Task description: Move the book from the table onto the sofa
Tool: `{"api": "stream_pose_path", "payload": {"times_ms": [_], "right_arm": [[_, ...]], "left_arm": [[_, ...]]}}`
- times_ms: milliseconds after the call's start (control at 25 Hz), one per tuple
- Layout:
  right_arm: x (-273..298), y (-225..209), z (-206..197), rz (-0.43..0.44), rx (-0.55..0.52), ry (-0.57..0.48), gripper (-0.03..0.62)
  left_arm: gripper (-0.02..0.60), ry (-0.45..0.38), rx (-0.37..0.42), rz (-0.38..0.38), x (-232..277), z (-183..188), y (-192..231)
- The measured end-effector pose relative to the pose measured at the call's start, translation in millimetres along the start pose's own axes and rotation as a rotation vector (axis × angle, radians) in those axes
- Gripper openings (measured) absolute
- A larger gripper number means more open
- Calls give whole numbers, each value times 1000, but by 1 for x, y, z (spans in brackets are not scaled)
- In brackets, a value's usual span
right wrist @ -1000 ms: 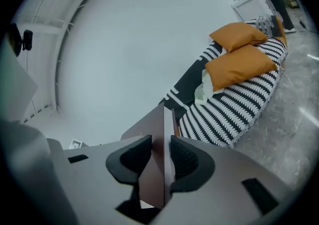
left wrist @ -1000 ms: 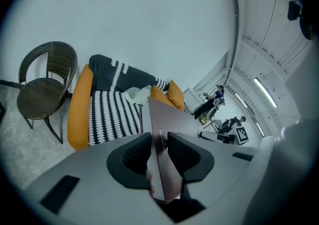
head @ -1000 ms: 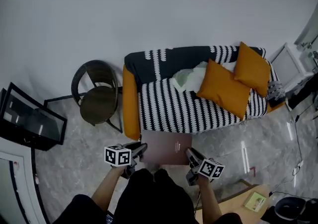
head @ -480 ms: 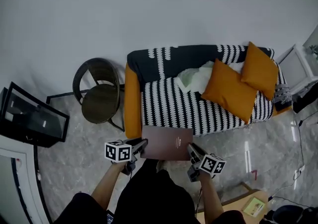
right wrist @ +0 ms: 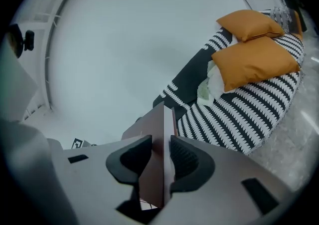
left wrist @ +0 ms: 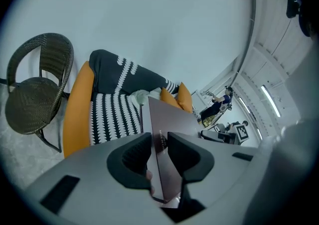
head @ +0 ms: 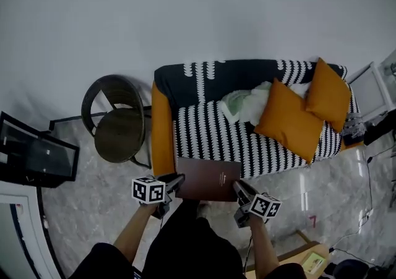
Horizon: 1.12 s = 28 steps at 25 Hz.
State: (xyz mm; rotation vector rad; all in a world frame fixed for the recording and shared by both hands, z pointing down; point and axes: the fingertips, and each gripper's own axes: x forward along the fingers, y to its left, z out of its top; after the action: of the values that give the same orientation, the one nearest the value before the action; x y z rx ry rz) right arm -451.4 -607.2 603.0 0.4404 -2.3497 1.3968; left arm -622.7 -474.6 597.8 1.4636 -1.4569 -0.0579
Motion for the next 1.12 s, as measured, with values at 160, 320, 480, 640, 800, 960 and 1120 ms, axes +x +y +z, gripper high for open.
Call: {"api": "stream_pose_path", "payload": {"times_ms": [160, 320, 480, 640, 800, 960, 1120], "right_arm": [[44, -4, 24, -21, 7, 12, 135], [90, -16, 46, -35, 11, 14, 135], [125, -30, 60, -55, 18, 23, 135], [154, -45, 68, -61, 36, 20, 135], [176, -66, 72, -64, 53, 29, 135], [202, -97, 74, -66, 71, 34, 135], [233, -129, 75, -61, 80, 56, 135]], "left_arm": [[114, 23, -24, -13, 19, 34, 33], [114, 44, -45, -21, 42, 62, 67], [114, 71, -64, -34, 65, 79, 95], [114, 89, -58, -44, 85, 94, 121], [112, 98, -46, -44, 110, 104, 139], [112, 105, -34, -41, 141, 109, 163], [112, 100, -41, -36, 173, 111, 192]]}}
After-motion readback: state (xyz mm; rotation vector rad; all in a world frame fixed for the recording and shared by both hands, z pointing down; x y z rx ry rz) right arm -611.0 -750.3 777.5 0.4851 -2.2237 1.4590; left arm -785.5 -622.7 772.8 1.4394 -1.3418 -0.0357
